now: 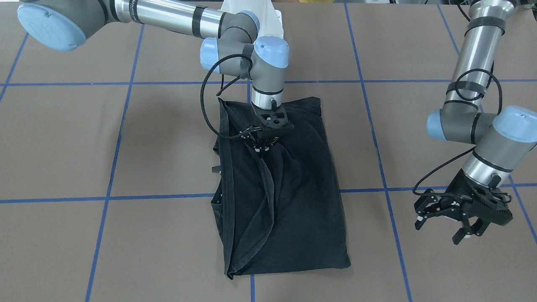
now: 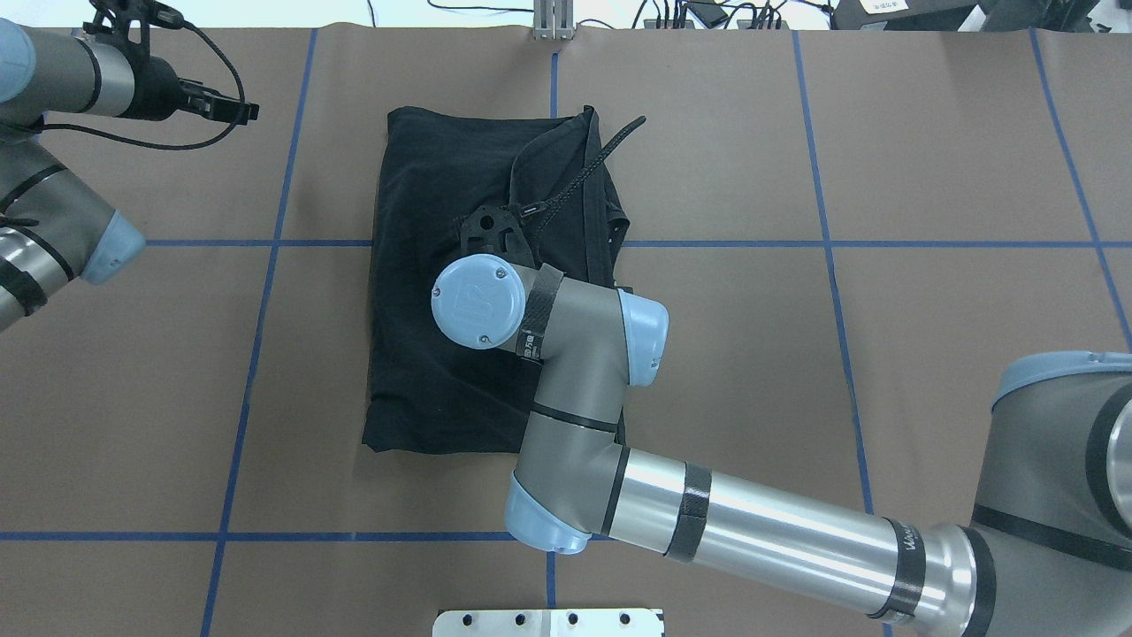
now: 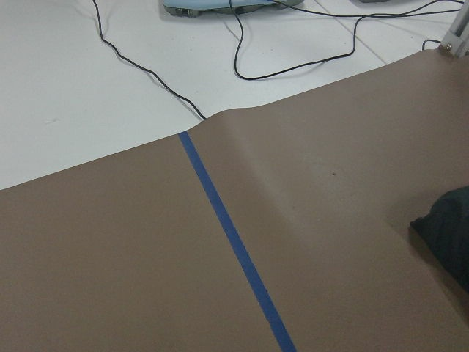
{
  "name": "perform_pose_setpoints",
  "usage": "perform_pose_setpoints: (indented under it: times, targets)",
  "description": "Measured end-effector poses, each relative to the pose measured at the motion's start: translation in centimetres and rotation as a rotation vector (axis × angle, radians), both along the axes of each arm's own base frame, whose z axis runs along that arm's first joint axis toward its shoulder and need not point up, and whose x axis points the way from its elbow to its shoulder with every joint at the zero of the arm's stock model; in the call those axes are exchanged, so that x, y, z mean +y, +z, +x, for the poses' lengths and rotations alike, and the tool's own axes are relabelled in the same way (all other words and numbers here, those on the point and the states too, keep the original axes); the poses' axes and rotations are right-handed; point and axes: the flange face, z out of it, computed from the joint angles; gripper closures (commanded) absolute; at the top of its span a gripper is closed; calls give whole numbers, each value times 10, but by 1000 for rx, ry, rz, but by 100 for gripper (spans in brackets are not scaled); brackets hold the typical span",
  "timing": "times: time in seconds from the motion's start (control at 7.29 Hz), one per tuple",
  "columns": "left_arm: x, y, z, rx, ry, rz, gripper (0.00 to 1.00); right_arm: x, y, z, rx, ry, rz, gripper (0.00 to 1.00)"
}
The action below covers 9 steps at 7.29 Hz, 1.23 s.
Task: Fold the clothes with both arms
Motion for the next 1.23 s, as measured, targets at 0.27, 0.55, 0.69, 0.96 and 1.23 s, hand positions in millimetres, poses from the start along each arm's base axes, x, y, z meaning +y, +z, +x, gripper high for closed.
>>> perform_pose_setpoints:
  times: [0.27,0.55,0.69,0.96,1.23]
  targets:
    - [0,0,0,0,0,0,0,-3,-9,11,-19,6,5,100]
    - [0,0,0,0,1,0,0,-1,2,31,-13,11,1,100]
    - [0,0,1,0,1,0,0,6,23,47,-10,12,-1,100]
    - [1,0,2,1,3,0,0,27,81,90,10,13,-7,100]
    - [1,-1,3,3,3,0,0,36,107,107,28,12,-12,55]
